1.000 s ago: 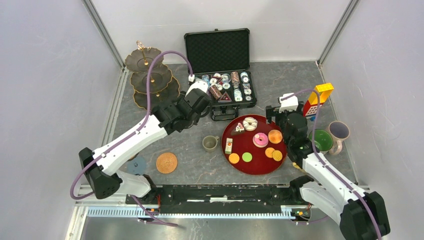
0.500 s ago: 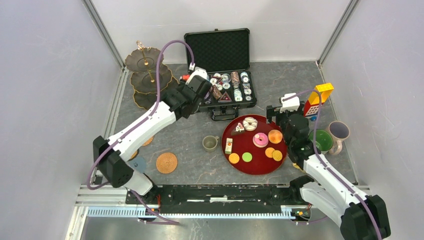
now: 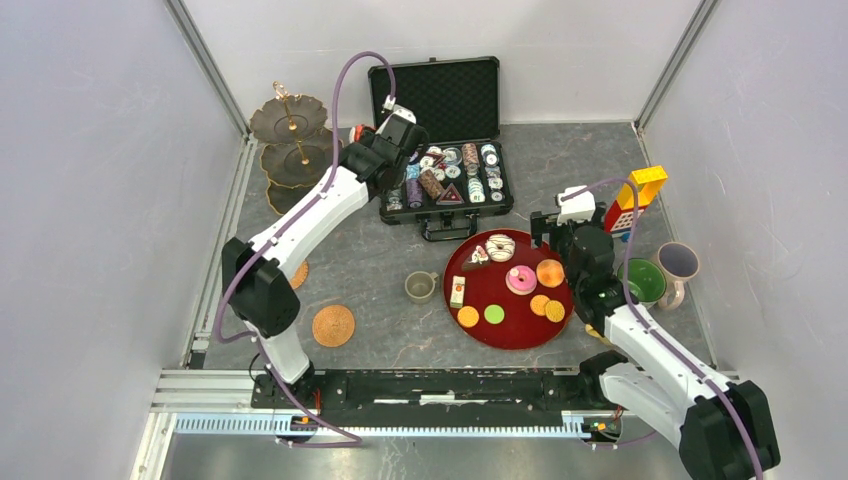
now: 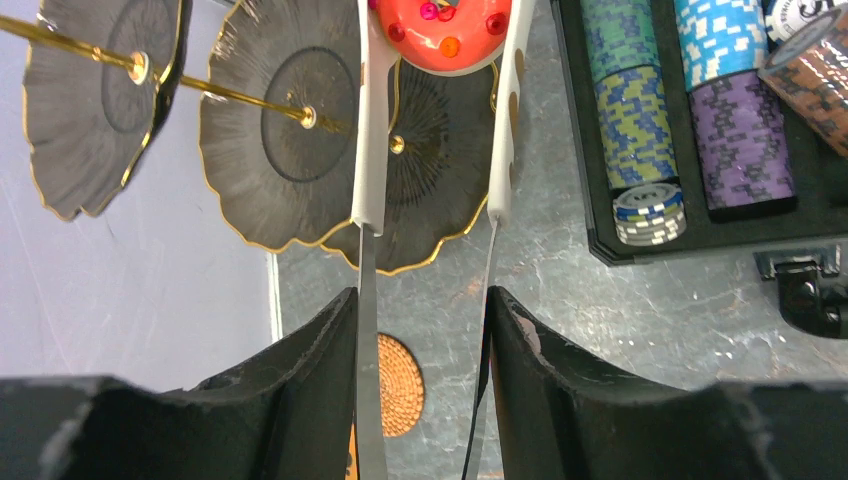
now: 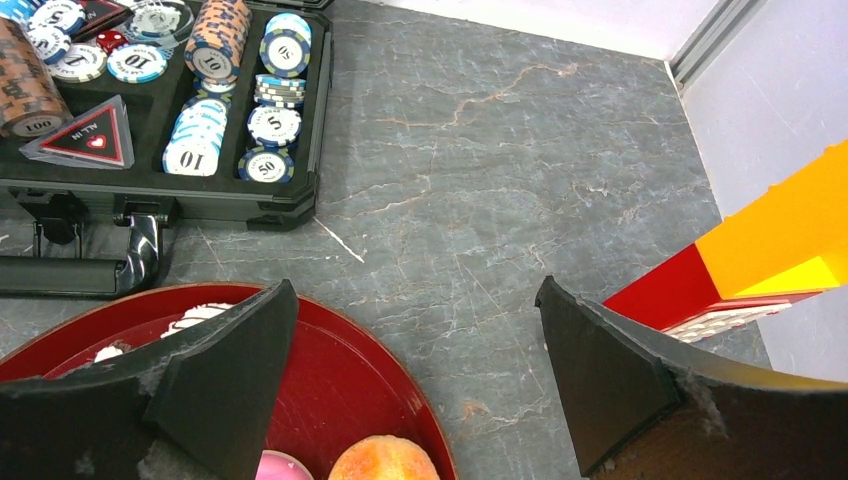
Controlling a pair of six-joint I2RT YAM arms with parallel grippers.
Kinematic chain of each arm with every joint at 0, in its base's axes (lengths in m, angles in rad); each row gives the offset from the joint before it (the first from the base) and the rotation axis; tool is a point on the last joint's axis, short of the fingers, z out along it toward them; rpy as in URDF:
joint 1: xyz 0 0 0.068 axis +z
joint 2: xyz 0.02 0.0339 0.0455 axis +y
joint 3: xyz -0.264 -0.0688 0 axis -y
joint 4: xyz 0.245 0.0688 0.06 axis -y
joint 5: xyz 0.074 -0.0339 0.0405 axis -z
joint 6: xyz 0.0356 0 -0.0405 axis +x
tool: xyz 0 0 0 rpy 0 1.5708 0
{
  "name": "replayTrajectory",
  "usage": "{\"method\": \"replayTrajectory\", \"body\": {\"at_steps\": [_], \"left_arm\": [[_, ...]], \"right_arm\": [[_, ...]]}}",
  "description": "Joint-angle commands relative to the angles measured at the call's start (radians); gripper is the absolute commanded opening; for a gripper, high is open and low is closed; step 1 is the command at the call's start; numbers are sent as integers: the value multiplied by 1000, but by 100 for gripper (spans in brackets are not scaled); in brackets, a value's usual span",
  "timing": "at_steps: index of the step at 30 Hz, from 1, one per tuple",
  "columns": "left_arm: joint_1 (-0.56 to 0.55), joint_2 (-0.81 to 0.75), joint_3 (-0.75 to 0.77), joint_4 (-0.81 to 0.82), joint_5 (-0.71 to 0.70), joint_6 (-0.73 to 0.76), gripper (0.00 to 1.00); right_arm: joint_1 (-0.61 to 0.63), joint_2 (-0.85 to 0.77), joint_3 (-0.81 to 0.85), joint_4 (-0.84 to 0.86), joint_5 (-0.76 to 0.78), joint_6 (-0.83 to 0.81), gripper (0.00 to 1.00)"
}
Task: Serve the afternoon tea
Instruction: Place the desert on the desert table.
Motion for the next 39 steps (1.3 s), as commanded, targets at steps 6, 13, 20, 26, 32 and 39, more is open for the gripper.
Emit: {"method": "replayTrajectory", "body": {"at_steps": [6, 13, 20, 26, 32, 39], "left_arm": [[56, 66, 125, 67, -91, 138, 44], [104, 102, 144, 76, -59, 141, 44], [134, 112, 136, 101, -68, 149, 44], [148, 116, 112, 116, -74, 145, 45], [167, 107, 69, 132, -81, 141, 46], [175, 81, 11, 158, -109, 139, 48]], "right_arm": [[-5, 37, 22, 48, 6, 0, 98], [-5, 49, 23, 51, 5, 1, 98], [-5, 62, 22, 58, -5, 5, 98], [-5, 66, 22, 58, -6, 6, 98], [-5, 73, 20, 66, -13, 8, 98], [-5, 74, 19, 68, -16, 10, 98]]}}
